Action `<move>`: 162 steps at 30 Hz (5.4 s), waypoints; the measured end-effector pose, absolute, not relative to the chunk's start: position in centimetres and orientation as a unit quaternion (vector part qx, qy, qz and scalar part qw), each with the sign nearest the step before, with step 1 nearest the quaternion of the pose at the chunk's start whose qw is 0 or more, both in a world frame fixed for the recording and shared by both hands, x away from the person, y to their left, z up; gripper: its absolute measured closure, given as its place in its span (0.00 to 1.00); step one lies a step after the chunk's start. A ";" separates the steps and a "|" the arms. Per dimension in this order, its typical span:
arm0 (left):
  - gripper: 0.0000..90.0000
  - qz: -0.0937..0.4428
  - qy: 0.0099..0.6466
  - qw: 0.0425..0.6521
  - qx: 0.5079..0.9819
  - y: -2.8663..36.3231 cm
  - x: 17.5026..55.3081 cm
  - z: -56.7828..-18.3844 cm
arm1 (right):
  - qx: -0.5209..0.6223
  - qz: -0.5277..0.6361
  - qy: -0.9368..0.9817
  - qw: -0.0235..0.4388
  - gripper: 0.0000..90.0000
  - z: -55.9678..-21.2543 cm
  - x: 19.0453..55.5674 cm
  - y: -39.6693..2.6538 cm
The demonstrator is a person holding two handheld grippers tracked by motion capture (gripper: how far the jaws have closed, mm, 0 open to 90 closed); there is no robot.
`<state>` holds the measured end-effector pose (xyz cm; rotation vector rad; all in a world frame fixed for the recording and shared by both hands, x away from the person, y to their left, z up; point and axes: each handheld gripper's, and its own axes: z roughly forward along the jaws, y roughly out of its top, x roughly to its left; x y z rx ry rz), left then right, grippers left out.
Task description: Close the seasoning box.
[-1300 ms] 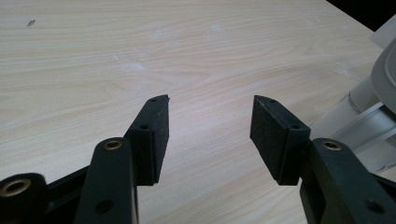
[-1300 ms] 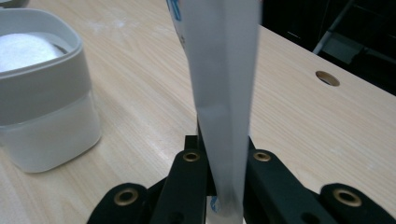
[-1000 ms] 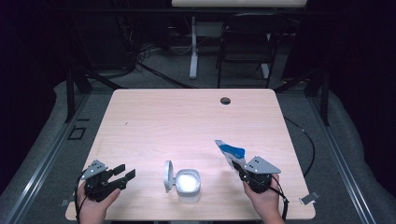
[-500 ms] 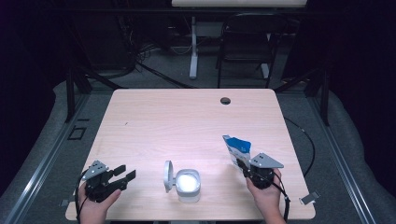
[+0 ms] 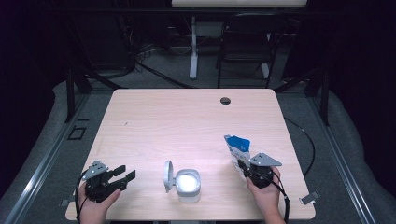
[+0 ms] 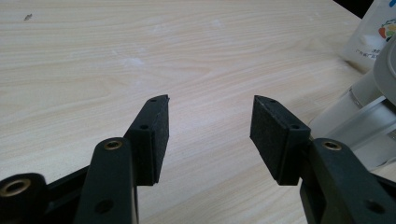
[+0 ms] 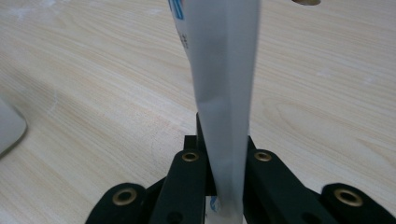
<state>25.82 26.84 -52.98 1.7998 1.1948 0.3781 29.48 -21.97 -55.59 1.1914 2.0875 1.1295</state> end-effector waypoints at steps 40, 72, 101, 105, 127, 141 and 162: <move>0.53 0.150 0.474 0.466 0.732 26.0 26.2 -52.4 | 0.456 0.389 0.761 0.248 0.63 -56.1 27.4 -23.6; 0.58 0.148 0.442 0.480 0.743 23.8 25.6 -50.7 | 0.462 0.396 0.762 0.221 0.45 -55.5 25.4 -23.9; 0.73 0.136 0.387 0.475 0.778 19.8 24.3 -49.1 | 0.443 0.397 0.775 0.214 0.43 -56.2 25.8 -23.1; 0.76 0.135 0.379 0.476 0.782 19.4 24.0 -48.9 | 0.446 0.397 0.772 0.216 0.43 -56.1 25.8 -23.0; 1.00 0.125 0.362 0.481 0.788 18.6 23.6 -48.5 | 0.452 0.396 0.770 0.214 0.42 -55.9 25.9 -23.0; 1.00 0.119 0.355 0.485 0.791 17.9 23.5 -48.4 | 0.455 0.395 0.769 0.215 0.42 -55.8 25.9 -23.0; 1.00 0.110 0.339 0.482 0.801 16.2 23.3 -48.7 | 0.453 0.394 0.770 0.215 0.42 -55.8 25.8 -23.1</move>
